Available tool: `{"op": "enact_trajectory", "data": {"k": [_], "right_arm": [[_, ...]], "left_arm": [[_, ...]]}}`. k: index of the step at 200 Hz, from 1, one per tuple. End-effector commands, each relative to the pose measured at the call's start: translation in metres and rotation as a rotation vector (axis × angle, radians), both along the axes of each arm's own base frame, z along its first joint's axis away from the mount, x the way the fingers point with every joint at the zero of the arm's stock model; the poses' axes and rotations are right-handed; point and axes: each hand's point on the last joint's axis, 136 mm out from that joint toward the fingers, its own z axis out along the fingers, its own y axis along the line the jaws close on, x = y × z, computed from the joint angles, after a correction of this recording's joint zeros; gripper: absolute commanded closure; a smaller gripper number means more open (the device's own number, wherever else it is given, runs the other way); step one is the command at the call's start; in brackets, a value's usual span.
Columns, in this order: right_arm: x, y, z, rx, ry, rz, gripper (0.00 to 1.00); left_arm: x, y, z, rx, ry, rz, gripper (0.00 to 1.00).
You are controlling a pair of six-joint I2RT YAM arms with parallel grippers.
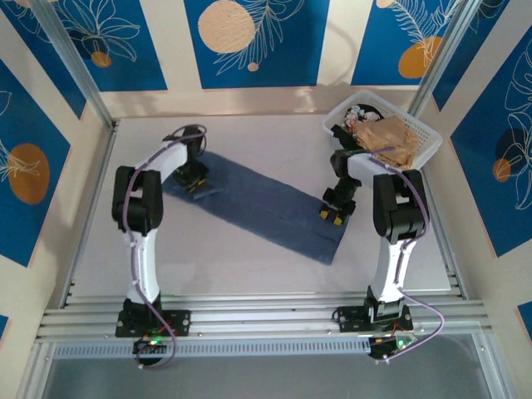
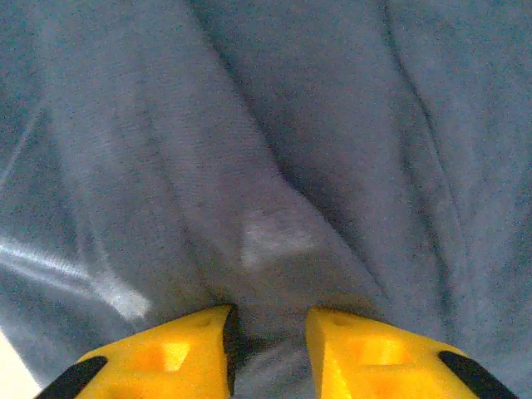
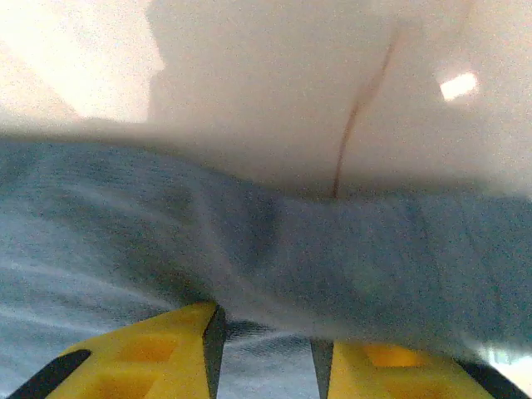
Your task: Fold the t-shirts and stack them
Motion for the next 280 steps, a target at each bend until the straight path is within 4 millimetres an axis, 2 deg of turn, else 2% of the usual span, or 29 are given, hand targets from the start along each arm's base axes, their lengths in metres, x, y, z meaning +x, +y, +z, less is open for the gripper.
{"op": "enact_trajectory", "data": {"k": [1, 24, 41, 55, 75, 95, 109, 131, 143, 158, 166, 182, 198, 210, 227, 259, 271, 280], "right_arm": [[-0.049, 0.032, -0.008, 0.003, 0.127, -0.04, 0.63], [-0.079, 0.074, -0.004, 0.038, 0.159, -0.051, 0.62], [-0.099, 0.105, -0.003, 0.066, 0.195, -0.054, 0.62], [-0.11, 0.127, -0.003, 0.079, 0.215, -0.058, 0.62], [-0.117, 0.146, -0.007, 0.11, 0.239, -0.103, 0.62], [-0.114, 0.157, -0.009, 0.161, 0.264, -0.145, 0.61], [-0.104, 0.159, -0.001, 0.173, 0.233, -0.137, 0.6], [-0.079, 0.156, 0.032, 0.195, 0.109, -0.095, 0.54], [-0.07, 0.149, 0.052, 0.197, 0.05, -0.078, 0.51], [-0.064, 0.135, 0.076, 0.201, -0.008, -0.09, 0.48], [-0.062, 0.126, 0.085, 0.204, -0.032, -0.103, 0.47], [-0.062, 0.105, 0.099, 0.206, -0.08, -0.12, 0.47], [-0.061, 0.085, 0.104, 0.228, -0.135, -0.122, 0.49], [-0.062, 0.075, 0.105, 0.266, -0.168, -0.105, 0.5], [-0.066, 0.069, 0.104, 0.326, -0.204, -0.043, 0.5], [-0.088, 0.068, 0.088, 0.379, -0.173, 0.083, 0.5], [-0.098, 0.071, 0.081, 0.408, -0.144, 0.109, 0.5], [-0.103, 0.073, 0.075, 0.424, -0.128, 0.121, 0.5]], "left_arm": [[0.047, -0.041, -0.021, -0.086, -0.055, -0.097, 0.66], [0.093, -0.089, -0.025, -0.19, -0.155, -0.145, 0.63], [0.113, -0.122, -0.027, -0.261, -0.231, -0.167, 0.63], [0.12, -0.139, -0.03, -0.307, -0.266, -0.162, 0.62], [0.124, -0.156, -0.033, -0.343, -0.293, -0.158, 0.62], [0.134, -0.171, -0.022, -0.394, -0.361, -0.187, 0.58], [0.141, -0.173, 0.0, -0.403, -0.406, -0.209, 0.52], [0.144, -0.166, 0.065, -0.344, -0.502, -0.275, 0.34], [0.139, -0.157, 0.104, -0.296, -0.54, -0.301, 0.3], [0.123, -0.146, 0.138, -0.257, -0.543, -0.302, 0.29], [0.111, -0.143, 0.15, -0.248, -0.533, -0.306, 0.28], [0.079, -0.134, 0.162, -0.24, -0.476, -0.312, 0.29], [0.031, -0.132, 0.157, -0.283, -0.372, -0.338, 0.33], [-0.016, -0.132, 0.142, -0.315, -0.263, -0.374, 0.38], [-0.095, -0.125, 0.115, -0.326, -0.095, -0.435, 0.42], [-0.247, -0.122, 0.064, -0.444, 0.166, -0.497, 0.43], [-0.292, -0.124, 0.053, -0.463, 0.229, -0.52, 0.4], [-0.316, -0.127, 0.047, -0.473, 0.251, -0.533, 0.37]]}}
